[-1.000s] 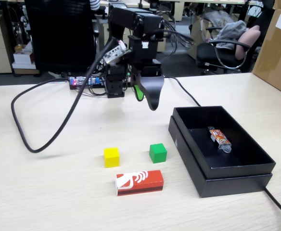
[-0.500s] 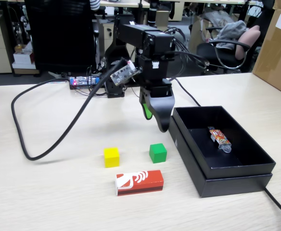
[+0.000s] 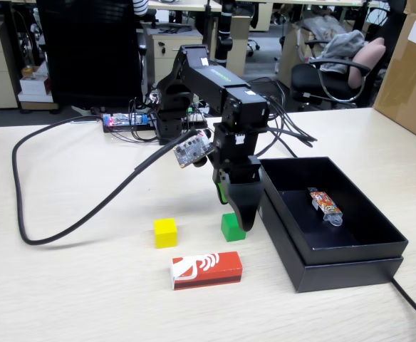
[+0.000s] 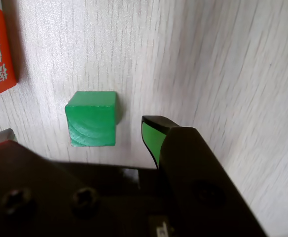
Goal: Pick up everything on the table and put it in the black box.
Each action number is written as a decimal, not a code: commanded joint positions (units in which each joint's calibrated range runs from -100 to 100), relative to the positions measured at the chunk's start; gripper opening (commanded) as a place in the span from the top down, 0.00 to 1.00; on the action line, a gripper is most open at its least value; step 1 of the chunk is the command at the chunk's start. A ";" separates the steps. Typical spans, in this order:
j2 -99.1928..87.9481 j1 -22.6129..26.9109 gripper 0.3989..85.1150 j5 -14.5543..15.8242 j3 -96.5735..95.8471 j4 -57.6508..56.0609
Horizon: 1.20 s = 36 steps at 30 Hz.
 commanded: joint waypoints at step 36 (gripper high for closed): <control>3.22 -0.24 0.97 0.78 7.93 0.75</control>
